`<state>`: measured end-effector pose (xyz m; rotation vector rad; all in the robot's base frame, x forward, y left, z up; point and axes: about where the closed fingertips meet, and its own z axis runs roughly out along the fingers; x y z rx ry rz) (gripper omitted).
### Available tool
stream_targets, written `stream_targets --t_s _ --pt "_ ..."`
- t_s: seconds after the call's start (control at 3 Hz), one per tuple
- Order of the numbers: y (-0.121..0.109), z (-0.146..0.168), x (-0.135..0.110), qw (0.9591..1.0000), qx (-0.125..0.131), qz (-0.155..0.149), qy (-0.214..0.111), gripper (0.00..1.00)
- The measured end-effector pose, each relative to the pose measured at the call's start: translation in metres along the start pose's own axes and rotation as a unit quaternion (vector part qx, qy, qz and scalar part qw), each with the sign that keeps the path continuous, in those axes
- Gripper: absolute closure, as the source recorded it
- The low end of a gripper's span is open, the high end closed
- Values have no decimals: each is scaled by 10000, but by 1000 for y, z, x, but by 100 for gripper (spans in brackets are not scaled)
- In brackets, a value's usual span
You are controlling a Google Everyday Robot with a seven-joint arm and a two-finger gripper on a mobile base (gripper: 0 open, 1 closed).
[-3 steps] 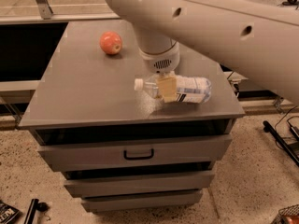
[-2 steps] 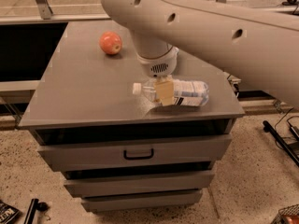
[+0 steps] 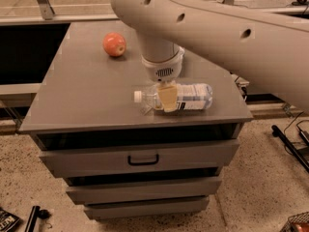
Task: Knock blue plastic bottle over
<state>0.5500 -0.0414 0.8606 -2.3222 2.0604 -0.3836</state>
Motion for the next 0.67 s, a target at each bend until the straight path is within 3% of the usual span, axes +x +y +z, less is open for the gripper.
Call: stream_targets --t_s 0.33,0.67 --pt "-1 0 -1 10000 31 2 -19 0" --pt "-1 0 -1 10000 31 2 -20 0"
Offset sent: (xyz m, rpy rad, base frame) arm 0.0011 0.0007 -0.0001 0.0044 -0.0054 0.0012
